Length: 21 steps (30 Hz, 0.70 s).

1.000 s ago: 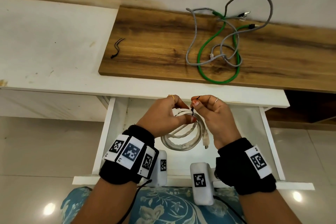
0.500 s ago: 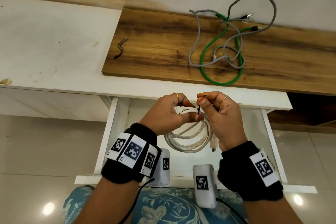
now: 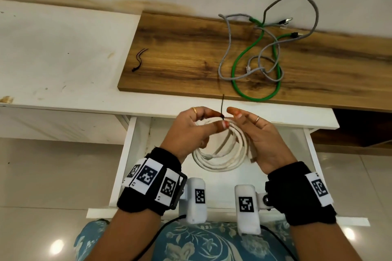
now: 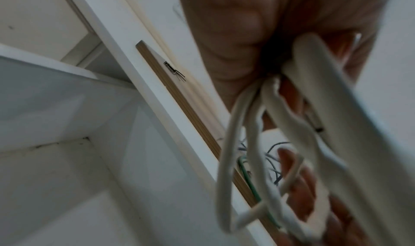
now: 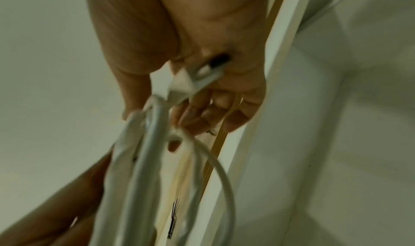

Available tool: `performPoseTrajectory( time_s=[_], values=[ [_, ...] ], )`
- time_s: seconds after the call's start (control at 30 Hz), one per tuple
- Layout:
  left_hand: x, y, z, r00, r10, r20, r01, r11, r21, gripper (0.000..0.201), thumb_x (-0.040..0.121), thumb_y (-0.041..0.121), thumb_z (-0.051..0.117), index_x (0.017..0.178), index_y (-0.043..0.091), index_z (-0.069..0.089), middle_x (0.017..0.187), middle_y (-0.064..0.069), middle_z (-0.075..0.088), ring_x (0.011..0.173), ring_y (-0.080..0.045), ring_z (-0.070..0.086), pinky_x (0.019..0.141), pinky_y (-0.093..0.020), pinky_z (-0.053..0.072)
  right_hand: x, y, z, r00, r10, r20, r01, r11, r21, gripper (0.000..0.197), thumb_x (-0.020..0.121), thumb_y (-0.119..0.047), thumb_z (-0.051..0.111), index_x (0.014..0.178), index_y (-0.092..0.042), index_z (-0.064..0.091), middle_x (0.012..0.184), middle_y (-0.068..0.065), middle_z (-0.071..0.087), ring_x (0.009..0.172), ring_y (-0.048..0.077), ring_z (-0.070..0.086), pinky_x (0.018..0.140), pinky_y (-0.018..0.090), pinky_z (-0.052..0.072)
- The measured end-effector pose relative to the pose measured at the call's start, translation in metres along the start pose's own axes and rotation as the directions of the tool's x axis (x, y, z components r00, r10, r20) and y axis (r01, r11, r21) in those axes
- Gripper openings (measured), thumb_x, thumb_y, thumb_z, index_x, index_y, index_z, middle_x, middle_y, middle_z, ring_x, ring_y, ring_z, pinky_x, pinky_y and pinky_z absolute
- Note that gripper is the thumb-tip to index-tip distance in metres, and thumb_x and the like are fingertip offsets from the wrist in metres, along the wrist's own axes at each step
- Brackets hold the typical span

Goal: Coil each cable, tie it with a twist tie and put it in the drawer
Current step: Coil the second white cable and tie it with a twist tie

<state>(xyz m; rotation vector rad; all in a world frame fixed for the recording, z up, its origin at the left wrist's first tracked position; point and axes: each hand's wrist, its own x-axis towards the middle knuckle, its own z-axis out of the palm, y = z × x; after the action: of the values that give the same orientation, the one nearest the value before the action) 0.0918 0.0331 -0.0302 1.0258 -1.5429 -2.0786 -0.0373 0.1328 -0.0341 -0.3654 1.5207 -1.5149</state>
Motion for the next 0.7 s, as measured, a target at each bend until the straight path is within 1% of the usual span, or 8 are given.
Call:
performPoseTrajectory(
  time_s=[0.13,0.23,0.3,0.37,0.43,0.53,0.63,0.7],
  values=[
    [0.004,0.005,-0.009,0.985,-0.009,-0.173,-0.040,0.960,-0.277,0.013,0.080,0.007,0.071,0.090,0.008,0.064,0.076,-0.004,0.063,0.036,-0.006,0.033,0.038,-0.017,0.030,-0.002,0.000,-0.007,0.973,0.204,0.109,-0.200,0.979,-0.048,0.060,0.065,-0.053,0.067,0.111,-0.015,0.066,0.109,0.010,0.070,0.102,0.026,0.064,0.102,0.048,0.043],
    [0.005,0.007,-0.008,0.977,-0.048,-0.207,-0.052,0.892,-0.450,0.011,0.082,0.008,0.068,0.091,0.010,0.061,0.078,-0.006,0.064,0.034,-0.004,0.030,0.037,-0.017,0.030,-0.004,0.004,-0.002,0.923,0.311,0.228,-0.298,0.950,-0.089,0.078,0.059,-0.060,0.076,0.121,-0.015,0.060,0.116,0.011,0.068,0.108,0.028,0.064,0.099,0.054,0.043],
    [0.004,0.007,-0.004,0.973,-0.083,-0.214,-0.045,0.844,-0.535,0.009,0.084,0.009,0.066,0.089,0.012,0.060,0.079,-0.006,0.063,0.033,-0.004,0.030,0.036,-0.016,0.030,-0.007,0.005,0.005,0.895,0.326,0.304,-0.328,0.944,-0.045,0.088,0.055,-0.055,0.082,0.125,-0.012,0.054,0.119,0.013,0.066,0.109,0.031,0.063,0.095,0.054,0.047],
    [0.005,0.006,-0.001,0.965,-0.117,-0.236,-0.047,0.804,-0.593,0.009,0.086,0.009,0.064,0.092,0.012,0.059,0.079,-0.005,0.062,0.034,-0.003,0.031,0.035,-0.015,0.033,-0.008,0.004,0.011,0.906,0.293,0.306,-0.317,0.948,0.028,0.077,0.066,-0.045,0.076,0.128,-0.007,0.051,0.117,0.014,0.067,0.107,0.030,0.064,0.089,0.050,0.052],
    [0.005,0.003,0.001,0.957,-0.141,-0.254,-0.049,0.783,-0.620,0.012,0.087,0.009,0.063,0.096,0.013,0.057,0.080,-0.004,0.062,0.037,-0.004,0.036,0.036,-0.017,0.039,-0.006,0.004,0.014,0.938,0.249,0.242,-0.282,0.953,0.109,0.057,0.076,-0.032,0.066,0.126,-0.007,0.053,0.112,0.013,0.069,0.096,0.025,0.068,0.080,0.041,0.057],
    [0.006,0.000,-0.005,0.958,-0.181,-0.224,0.040,0.853,-0.520,0.018,0.085,0.014,0.067,0.101,0.016,0.058,0.083,-0.002,0.068,0.051,-0.007,0.055,0.050,-0.022,0.047,-0.001,0.008,0.012,0.972,0.195,0.131,-0.210,0.971,0.115,0.033,0.086,-0.020,0.059,0.117,-0.008,0.054,0.106,0.011,0.071,0.084,0.021,0.070,0.070,0.032,0.059],
    [0.006,0.001,-0.024,0.962,-0.238,-0.131,0.191,0.935,-0.298,0.023,0.079,0.016,0.073,0.098,0.017,0.060,0.089,-0.004,0.073,0.073,-0.015,0.067,0.060,-0.027,0.051,0.003,0.010,0.003,0.991,0.126,0.042,-0.124,0.991,-0.057,0.025,0.090,-0.020,0.058,0.113,-0.011,0.057,0.102,0.008,0.073,0.085,0.022,0.067,0.069,0.029,0.057],
    [0.003,0.000,-0.040,0.960,-0.274,-0.062,0.264,0.955,-0.139,0.022,0.075,0.017,0.077,0.092,0.016,0.063,0.092,-0.004,0.074,0.084,-0.019,0.069,0.072,-0.031,0.054,0.004,0.005,-0.005,0.997,0.066,0.042,-0.056,0.975,-0.215,0.021,0.090,-0.020,0.059,0.110,-0.015,0.062,0.099,0.006,0.073,0.082,0.019,0.067,0.067,0.028,0.055]
  ],
)
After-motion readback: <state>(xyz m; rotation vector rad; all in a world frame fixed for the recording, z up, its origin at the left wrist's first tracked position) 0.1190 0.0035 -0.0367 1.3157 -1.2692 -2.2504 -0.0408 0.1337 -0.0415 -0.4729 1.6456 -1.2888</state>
